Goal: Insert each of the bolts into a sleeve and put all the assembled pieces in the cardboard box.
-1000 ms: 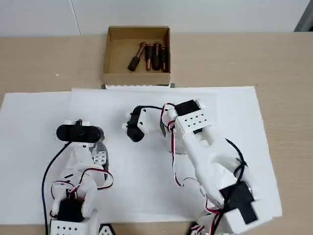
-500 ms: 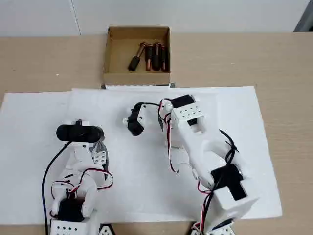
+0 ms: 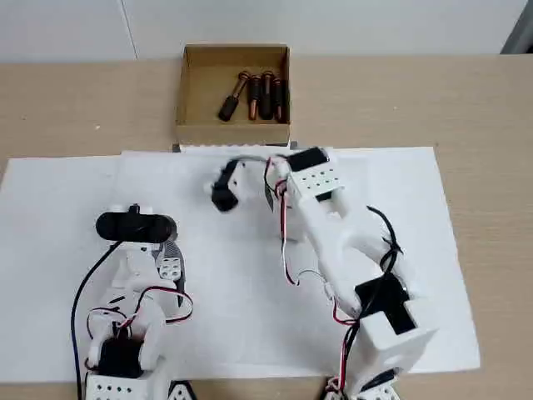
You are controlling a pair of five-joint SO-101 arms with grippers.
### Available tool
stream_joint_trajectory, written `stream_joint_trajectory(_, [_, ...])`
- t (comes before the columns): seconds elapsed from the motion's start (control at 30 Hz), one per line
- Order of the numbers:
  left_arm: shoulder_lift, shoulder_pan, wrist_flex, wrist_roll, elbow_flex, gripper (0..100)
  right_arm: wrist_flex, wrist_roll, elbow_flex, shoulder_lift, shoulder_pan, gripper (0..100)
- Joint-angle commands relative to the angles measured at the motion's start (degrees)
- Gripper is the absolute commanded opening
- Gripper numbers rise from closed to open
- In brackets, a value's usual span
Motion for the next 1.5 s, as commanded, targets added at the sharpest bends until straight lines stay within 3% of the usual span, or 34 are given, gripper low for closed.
stream_joint_trajectory(0.0, [-0.70,0.18,0.18,0.00,-0.40,1,6.55,-5.98,-8.35,-6.11,1.45,0.4])
stream_joint_trajectory(0.33, [-0.70,-0.26,-0.18,-0.09,-0.66,1,14.64,-25.32,-13.01,-17.19,10.42,0.4])
stream_joint_trajectory(0.5, [-0.44,0.00,-0.44,0.00,-8.40,1,17.36,-33.32,-12.92,-23.87,16.48,0.5])
stream_joint_trajectory(0.63, [-0.35,0.09,4.84,-0.79,-12.88,1,18.68,-36.84,-12.48,-27.47,24.04,0.4])
stream_joint_trajectory(0.8, [-0.35,-0.18,13.01,-1.32,-19.03,1,18.24,-37.89,-6.77,-31.60,32.75,0.4])
stream_joint_trajectory(1.17, [0.88,-0.26,13.36,-8.09,-23.08,1,17.98,-37.45,3.34,-40.92,43.56,0.5])
stream_joint_trajectory(1.47, [25.67,-0.26,10.90,-7.65,-37.49,1,17.19,-37.45,10.46,-44.97,46.99,0.5])
